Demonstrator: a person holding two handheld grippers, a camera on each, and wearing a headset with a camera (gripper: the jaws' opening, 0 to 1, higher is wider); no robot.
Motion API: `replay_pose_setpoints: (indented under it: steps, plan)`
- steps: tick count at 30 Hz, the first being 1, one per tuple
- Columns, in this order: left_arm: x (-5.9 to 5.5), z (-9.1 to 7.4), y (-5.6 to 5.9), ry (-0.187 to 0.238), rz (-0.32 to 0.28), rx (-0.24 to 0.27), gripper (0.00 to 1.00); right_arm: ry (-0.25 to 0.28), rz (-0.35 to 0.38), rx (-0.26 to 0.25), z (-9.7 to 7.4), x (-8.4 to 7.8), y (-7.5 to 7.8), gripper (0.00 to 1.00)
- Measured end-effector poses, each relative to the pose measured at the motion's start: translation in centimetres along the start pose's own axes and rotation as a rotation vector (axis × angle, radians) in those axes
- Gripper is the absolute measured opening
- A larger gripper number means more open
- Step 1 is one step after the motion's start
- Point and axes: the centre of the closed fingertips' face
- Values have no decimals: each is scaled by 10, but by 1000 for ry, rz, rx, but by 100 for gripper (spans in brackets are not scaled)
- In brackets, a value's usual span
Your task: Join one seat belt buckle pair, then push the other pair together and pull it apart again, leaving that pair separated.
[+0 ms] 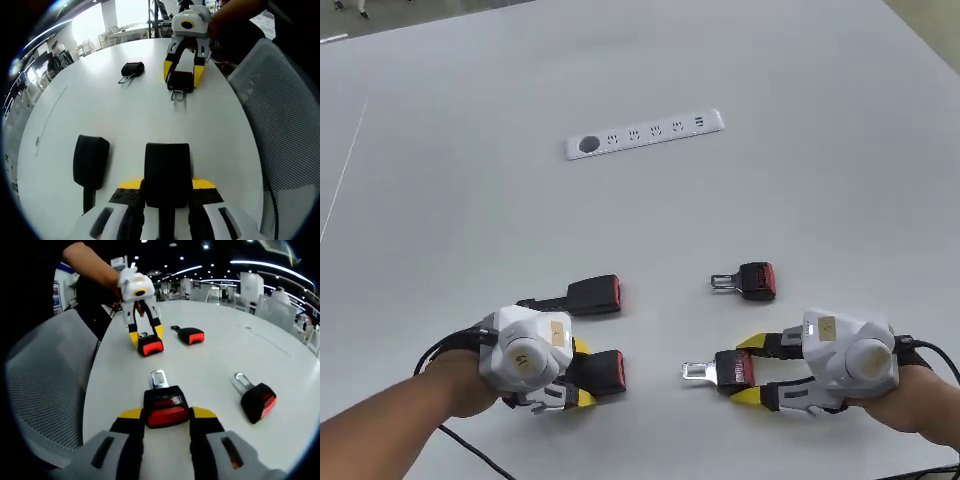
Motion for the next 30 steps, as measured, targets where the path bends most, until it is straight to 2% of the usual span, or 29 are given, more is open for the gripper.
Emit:
replay_pose_setpoints:
  steps: [12, 19, 21, 30]
  plan:
    - [-1, 0, 0, -22, 43, -25, 35, 5, -43, 40, 31, 23, -11, 34]
    - [-1, 1, 0, -35, 71, -42, 34, 5, -38, 35, 49, 35, -12, 34]
    - [-1, 0, 0, -35, 72, -43, 34, 13, -16, 32, 54, 37, -13, 35]
    - [-2, 0, 0, -45, 82, -55, 34, -16, -54, 42, 61, 42, -15, 35]
Point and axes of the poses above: the centre of the closed fingertips' face, and the gripper's own axes: z roughly forward along the fingers, y roughly to its right, x roughly out of its top, and after that the axes turned 3 degrees about z, right-handed
